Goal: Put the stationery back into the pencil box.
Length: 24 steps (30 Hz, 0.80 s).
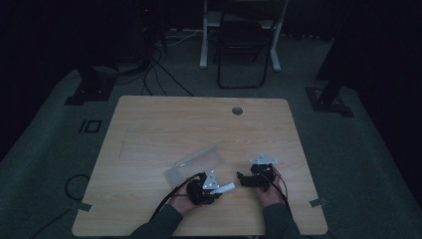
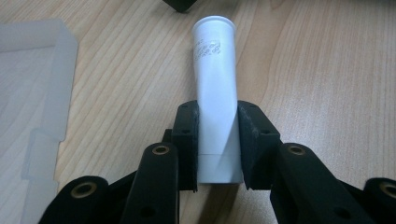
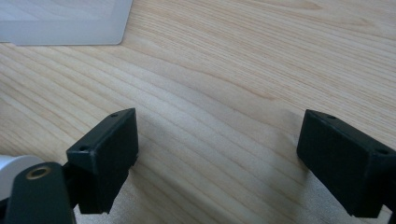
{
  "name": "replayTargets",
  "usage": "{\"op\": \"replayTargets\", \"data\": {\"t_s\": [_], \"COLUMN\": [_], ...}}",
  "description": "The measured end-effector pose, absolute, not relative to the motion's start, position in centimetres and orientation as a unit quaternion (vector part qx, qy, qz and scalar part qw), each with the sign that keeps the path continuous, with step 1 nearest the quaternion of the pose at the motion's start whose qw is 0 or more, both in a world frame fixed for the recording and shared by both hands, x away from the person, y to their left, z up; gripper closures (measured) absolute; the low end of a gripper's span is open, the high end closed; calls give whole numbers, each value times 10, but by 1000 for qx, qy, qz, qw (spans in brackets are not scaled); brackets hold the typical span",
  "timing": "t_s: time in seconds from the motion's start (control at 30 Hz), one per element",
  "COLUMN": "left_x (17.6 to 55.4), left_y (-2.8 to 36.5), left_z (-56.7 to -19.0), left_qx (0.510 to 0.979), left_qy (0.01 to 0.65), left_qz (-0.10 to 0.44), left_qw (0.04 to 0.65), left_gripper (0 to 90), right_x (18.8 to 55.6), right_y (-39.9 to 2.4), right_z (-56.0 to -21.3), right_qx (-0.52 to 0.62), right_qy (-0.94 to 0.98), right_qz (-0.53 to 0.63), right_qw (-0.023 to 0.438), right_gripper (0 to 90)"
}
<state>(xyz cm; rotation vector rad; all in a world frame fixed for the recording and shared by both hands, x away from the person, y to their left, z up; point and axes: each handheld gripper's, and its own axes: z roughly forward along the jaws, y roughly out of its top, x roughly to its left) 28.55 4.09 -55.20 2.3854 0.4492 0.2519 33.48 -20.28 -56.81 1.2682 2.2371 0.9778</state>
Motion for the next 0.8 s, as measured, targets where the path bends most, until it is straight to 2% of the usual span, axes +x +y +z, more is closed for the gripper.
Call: {"op": "replayTargets", "data": {"t_s": [0.8], "left_x": [279], "left_y": [43], "left_z": [-539], "left_qx": [911], "left_qy": [160], "left_qz": [122], "left_qw": [359], "left_gripper": [711], "right_x": [335], "right_y": [-203], "right_z": [-568], "right_qx": [452], "right_qy": [798], "right_qz": [349], "right_qw": [194], "right_gripper": [124]}}
